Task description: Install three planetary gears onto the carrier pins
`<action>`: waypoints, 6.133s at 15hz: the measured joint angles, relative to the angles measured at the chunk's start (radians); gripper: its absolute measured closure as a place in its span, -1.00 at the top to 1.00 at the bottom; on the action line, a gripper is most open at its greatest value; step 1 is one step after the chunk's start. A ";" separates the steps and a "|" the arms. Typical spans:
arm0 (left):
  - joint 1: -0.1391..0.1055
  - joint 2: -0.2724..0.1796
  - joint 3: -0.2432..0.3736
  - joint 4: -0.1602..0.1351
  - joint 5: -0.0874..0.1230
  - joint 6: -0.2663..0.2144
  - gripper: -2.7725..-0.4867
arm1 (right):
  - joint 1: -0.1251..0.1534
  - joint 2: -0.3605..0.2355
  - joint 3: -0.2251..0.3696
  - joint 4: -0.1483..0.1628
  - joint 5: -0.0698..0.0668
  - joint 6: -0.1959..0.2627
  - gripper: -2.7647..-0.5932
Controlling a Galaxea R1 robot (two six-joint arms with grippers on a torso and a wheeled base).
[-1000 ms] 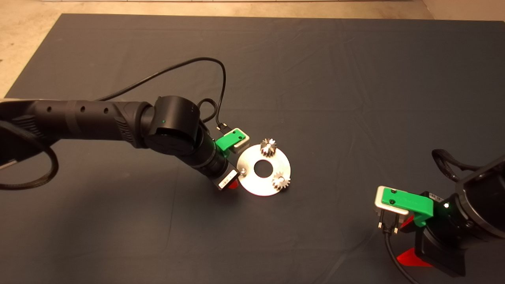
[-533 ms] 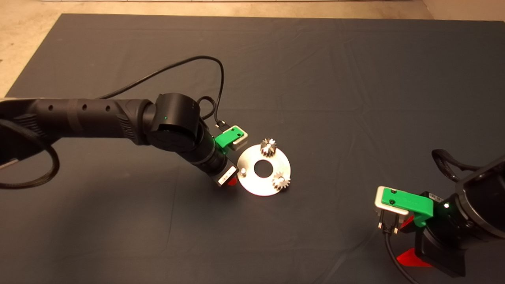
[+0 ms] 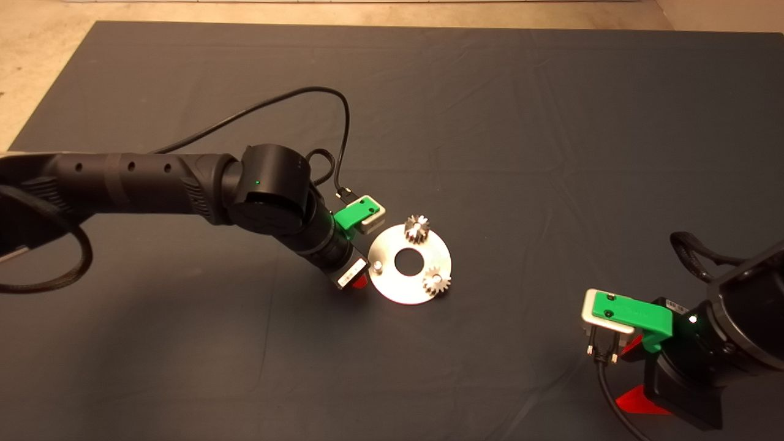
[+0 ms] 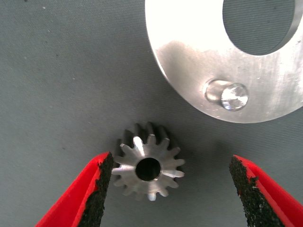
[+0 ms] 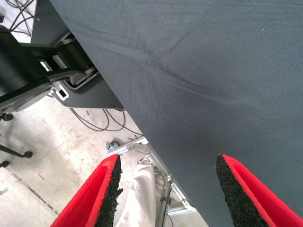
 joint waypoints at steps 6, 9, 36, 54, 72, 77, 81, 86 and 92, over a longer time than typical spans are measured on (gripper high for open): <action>0.000 0.000 -0.022 0.000 0.000 0.037 0.10 | -0.002 0.000 0.000 0.000 0.000 0.000 -0.20; 0.000 -0.002 -0.023 0.000 0.000 0.037 0.10 | -0.002 0.000 0.000 0.000 0.000 0.000 -0.20; 0.039 -0.062 0.029 0.043 -0.065 0.037 0.10 | 0.001 -0.015 0.000 0.000 -0.001 0.000 -0.20; 0.054 -0.084 0.028 0.092 -0.120 0.053 -0.35 | 0.003 -0.026 0.000 0.000 -0.001 0.000 -0.20; 0.084 -0.101 0.028 0.143 -0.157 0.054 -0.50 | 0.052 -0.028 0.002 0.003 -0.010 0.000 -0.20; 0.093 -0.107 0.036 0.162 -0.173 0.054 -0.58 | 0.073 -0.028 0.004 0.006 -0.016 0.000 -0.20; 0.097 -0.110 0.046 0.172 -0.169 0.054 -0.64 | 0.074 -0.028 0.009 0.010 -0.017 -0.004 -0.20; 0.101 -0.111 0.090 0.167 -0.127 0.053 -0.73 | 0.085 -0.034 0.012 0.010 -0.016 -0.023 -0.20; 0.087 -0.118 0.107 0.165 -0.020 0.053 -0.77 | 0.098 -0.053 0.017 0.010 -0.018 -0.040 -0.20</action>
